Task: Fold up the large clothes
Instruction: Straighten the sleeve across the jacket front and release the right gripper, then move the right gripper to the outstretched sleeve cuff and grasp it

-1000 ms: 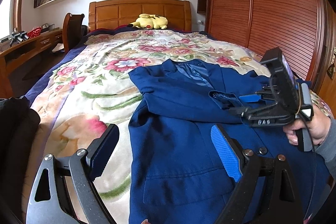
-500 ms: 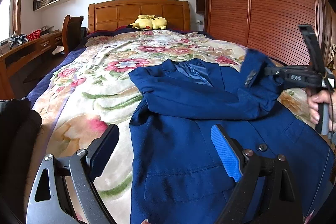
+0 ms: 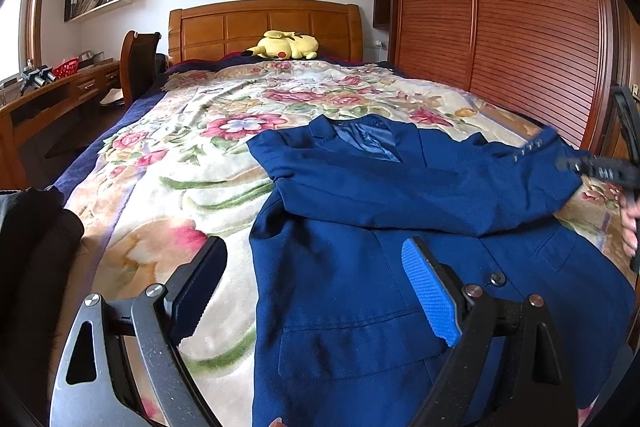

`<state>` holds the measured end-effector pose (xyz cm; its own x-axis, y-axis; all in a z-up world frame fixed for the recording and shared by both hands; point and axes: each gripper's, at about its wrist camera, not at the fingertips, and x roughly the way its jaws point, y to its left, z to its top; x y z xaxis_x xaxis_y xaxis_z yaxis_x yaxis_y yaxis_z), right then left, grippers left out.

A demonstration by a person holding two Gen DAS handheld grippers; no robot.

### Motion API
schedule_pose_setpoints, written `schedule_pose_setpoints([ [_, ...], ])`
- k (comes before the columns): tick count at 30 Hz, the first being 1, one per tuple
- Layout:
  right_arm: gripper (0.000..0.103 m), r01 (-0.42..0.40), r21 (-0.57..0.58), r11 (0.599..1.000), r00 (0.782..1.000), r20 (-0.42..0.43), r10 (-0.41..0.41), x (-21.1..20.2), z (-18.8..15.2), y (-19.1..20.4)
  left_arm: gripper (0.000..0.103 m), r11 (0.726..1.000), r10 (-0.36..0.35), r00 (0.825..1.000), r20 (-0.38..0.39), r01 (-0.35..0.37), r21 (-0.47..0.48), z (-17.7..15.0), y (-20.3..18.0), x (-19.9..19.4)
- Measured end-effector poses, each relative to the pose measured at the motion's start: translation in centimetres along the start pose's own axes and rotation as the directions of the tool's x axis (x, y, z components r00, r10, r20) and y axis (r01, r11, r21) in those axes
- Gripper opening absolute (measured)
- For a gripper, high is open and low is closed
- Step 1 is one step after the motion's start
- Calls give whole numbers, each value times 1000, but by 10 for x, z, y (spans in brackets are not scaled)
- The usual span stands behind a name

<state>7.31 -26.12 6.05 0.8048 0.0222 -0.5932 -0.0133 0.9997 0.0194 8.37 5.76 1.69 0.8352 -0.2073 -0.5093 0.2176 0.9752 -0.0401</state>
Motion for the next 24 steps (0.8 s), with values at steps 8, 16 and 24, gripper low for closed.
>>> schedule_pose_setpoints([
  [8,9,116,-7,993,991,-68,-116,-10,-25,-13,90,1000,-8,1000,4,8,-2,0,-3,0],
  [16,47,25,-17,1000,999,-35,-25,-6,-24,-9,90,999,-39,998,54,39,-2,6,-20,-13],
  [24,48,-21,-71,997,995,-103,13,36,-36,-14,90,998,-24,1000,7,24,54,3,-47,7],
])
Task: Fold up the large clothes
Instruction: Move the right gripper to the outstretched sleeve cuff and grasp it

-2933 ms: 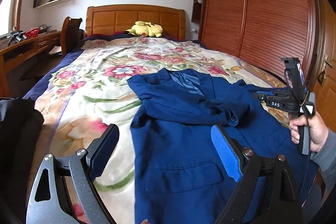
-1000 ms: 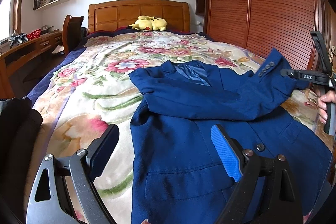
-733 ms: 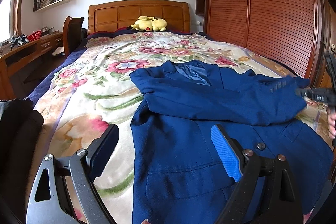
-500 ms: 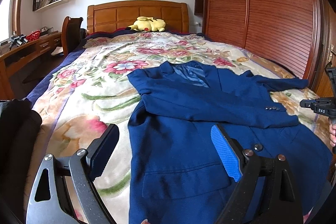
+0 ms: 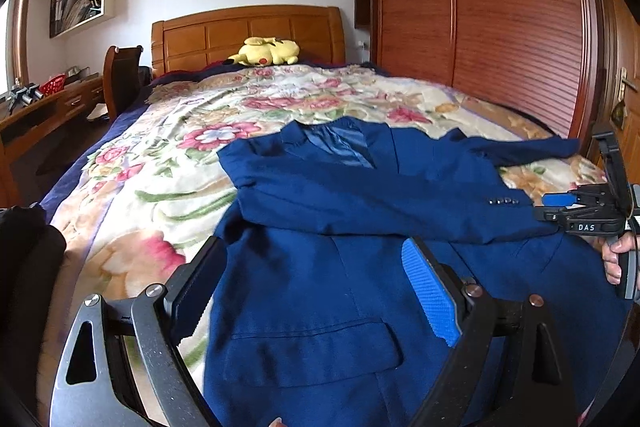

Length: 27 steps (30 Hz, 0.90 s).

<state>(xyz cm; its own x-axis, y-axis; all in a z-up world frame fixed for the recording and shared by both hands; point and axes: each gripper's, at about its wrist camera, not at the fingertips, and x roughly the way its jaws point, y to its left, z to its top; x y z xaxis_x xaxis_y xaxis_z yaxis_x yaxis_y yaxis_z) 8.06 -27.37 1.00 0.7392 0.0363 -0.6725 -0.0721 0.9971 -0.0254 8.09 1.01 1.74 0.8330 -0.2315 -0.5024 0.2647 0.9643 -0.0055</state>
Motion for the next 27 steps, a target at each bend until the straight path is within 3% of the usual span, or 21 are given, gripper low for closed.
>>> schedule_pose_setpoints([
  [7,48,-25,-4,1000,998,-64,25,26,-1,-4,90,1000,-25,1000,-18,26,14,3,-19,12],
  [15,51,-58,6,998,992,-108,58,45,3,-7,90,999,1,999,-39,1,34,4,-36,23],
  [23,52,-103,-21,994,993,-64,101,30,9,-19,90,999,17,1000,-27,-16,40,6,-52,22],
  [27,52,-28,-9,1000,1000,-4,28,18,17,-63,90,998,16,1000,-7,-16,63,8,-61,20],
])
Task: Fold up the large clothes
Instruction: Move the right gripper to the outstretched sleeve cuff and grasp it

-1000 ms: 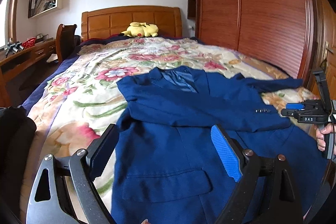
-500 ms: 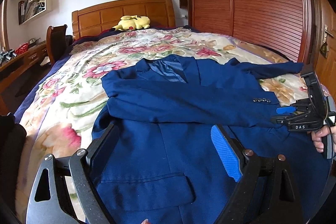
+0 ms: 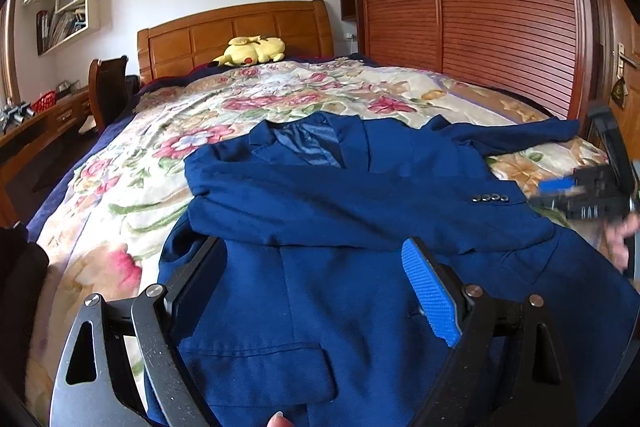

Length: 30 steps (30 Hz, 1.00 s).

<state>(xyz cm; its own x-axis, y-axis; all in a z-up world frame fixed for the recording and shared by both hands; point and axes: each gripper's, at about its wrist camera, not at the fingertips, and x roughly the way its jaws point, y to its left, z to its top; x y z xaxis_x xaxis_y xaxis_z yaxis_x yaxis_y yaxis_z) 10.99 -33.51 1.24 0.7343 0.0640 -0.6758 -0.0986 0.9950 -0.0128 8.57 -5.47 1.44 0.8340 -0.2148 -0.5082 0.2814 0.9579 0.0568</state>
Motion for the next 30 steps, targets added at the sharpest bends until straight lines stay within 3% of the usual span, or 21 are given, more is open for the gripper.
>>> schedule_pose_setpoints([
  [6,52,162,71,984,986,23,-164,2,15,-89,90,999,-29,1000,-1,29,-26,2,4,0],
  [8,52,224,107,969,973,21,-228,5,22,-122,90,999,-36,999,2,36,-33,4,6,-2],
  [12,64,319,208,925,946,-8,-325,13,34,-185,90,998,-49,999,8,49,-27,6,2,-5],
  [17,67,430,291,855,898,-45,-437,18,46,-245,90,996,-77,997,7,77,-38,9,-2,-7],
  [24,68,516,383,766,848,-104,-519,28,49,-288,90,995,-85,996,12,86,-58,12,0,-10],
  [30,68,498,477,724,863,-195,-466,44,31,-309,90,994,-79,997,6,79,-74,11,8,-9],
])
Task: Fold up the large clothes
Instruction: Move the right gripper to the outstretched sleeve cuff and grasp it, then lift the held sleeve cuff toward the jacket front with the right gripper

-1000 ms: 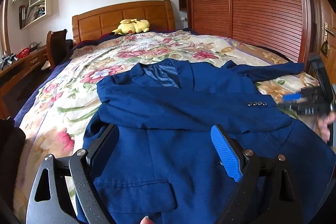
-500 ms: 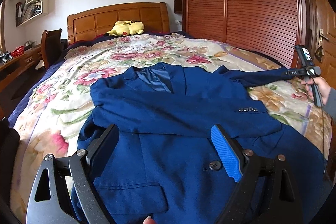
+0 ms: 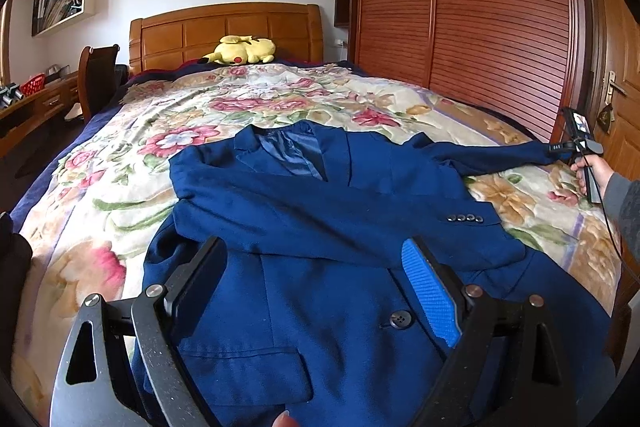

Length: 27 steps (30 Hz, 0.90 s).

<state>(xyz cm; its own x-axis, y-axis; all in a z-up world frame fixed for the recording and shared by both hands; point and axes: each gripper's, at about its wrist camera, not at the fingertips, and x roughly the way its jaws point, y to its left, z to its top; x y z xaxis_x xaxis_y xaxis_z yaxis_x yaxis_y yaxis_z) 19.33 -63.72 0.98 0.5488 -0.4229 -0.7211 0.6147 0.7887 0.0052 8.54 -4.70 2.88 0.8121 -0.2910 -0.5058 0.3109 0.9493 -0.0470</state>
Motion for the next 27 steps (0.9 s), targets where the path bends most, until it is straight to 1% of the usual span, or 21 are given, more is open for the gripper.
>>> schedule_pose_setpoints([
  [3,68,-17,30,999,1000,-12,17,10,-2,0,90,1000,6,1000,-2,-6,2,0,3,0],
  [5,68,-23,21,1000,1000,5,23,11,-2,1,90,1000,11,1000,3,-11,3,1,5,-2],
  [7,67,-36,1,999,999,2,36,15,-2,7,90,1000,17,1000,6,-17,1,1,8,-3],
  [10,42,-19,-45,999,1000,12,19,16,0,11,90,999,43,999,4,-43,-8,2,16,-3],
  [11,23,-20,-58,998,1000,21,21,14,1,13,90,999,46,999,4,-46,-14,3,18,-4],
  [12,11,-11,-66,998,999,34,13,10,-1,16,90,999,47,999,6,-47,-24,4,23,-6],
  [13,9,-12,-72,997,999,48,16,0,-2,18,90,998,48,999,8,-48,-30,5,26,-8],
  [16,8,-44,-94,995,994,96,53,-18,-2,30,90,998,64,998,14,-64,-30,7,34,-15],
  [21,7,-96,-186,978,976,176,130,-63,-4,69,90,997,68,997,21,-67,-37,5,42,-20],
  [24,7,-146,-260,955,956,212,204,-96,-9,99,90,998,59,998,23,-58,-40,3,45,-22],
  [27,7,-184,-340,922,931,240,275,-134,-20,133,90,998,52,998,22,-51,-36,1,46,-23],
])
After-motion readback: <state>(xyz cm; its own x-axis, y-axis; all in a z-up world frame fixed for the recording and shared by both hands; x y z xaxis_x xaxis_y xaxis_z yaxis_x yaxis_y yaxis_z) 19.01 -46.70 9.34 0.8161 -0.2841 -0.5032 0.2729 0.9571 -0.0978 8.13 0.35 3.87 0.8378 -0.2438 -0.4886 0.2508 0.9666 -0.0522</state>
